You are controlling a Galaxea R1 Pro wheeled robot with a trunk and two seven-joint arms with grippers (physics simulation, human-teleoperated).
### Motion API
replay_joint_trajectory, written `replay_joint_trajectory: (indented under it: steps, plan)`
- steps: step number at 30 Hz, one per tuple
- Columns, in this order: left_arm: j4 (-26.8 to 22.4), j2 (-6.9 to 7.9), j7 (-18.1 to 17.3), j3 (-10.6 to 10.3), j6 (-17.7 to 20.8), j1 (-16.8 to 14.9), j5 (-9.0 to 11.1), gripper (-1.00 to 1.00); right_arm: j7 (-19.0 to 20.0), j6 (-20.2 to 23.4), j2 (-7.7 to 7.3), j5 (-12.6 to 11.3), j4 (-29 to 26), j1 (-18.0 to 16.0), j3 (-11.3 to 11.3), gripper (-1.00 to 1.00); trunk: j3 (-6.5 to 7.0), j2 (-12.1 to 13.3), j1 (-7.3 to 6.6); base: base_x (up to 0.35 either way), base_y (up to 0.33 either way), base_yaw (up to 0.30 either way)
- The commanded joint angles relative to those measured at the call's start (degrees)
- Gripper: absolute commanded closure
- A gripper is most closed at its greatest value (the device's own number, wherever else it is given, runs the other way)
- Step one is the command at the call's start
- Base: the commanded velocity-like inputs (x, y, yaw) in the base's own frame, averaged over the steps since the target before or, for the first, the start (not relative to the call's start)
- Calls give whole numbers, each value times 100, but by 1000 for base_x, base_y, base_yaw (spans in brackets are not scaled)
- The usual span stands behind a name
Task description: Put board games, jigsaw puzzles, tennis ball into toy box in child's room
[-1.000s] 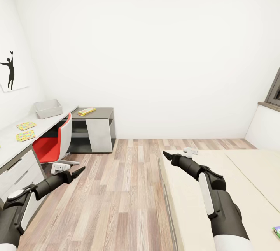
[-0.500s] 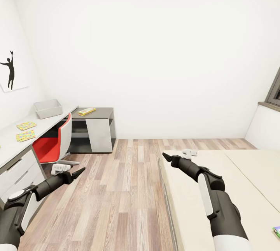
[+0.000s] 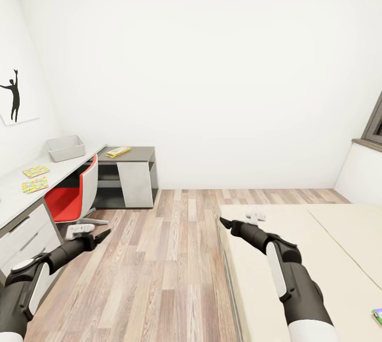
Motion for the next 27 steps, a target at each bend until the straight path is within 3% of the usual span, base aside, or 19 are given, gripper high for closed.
replay_joint_trajectory:
  steps: [1,5,11,16,27]
  plan:
    - [-1,-4,62,11,85,-4,20,-100,0,46,6,-53,14,-4,-18,-100,-6,-8,3,0,0,0]
    - [-1,-7,360,7,203,-7,10,-100,-108,46,6,-48,40,-4,-12,-100,-6,-8,3,0,0,0]
    - [-1,-13,782,3,287,-15,8,-100,-634,44,11,-63,53,-4,-4,-100,-6,-8,3,0,0,0]
    - [-1,-16,1138,-74,318,-20,11,-100,-750,36,9,-52,171,-4,-2,-100,-6,-8,3,0,0,0]
    - [-1,-67,2324,-108,567,-45,13,-100,-1281,26,13,-46,478,-4,6,-100,-6,-8,3,0,0,0]
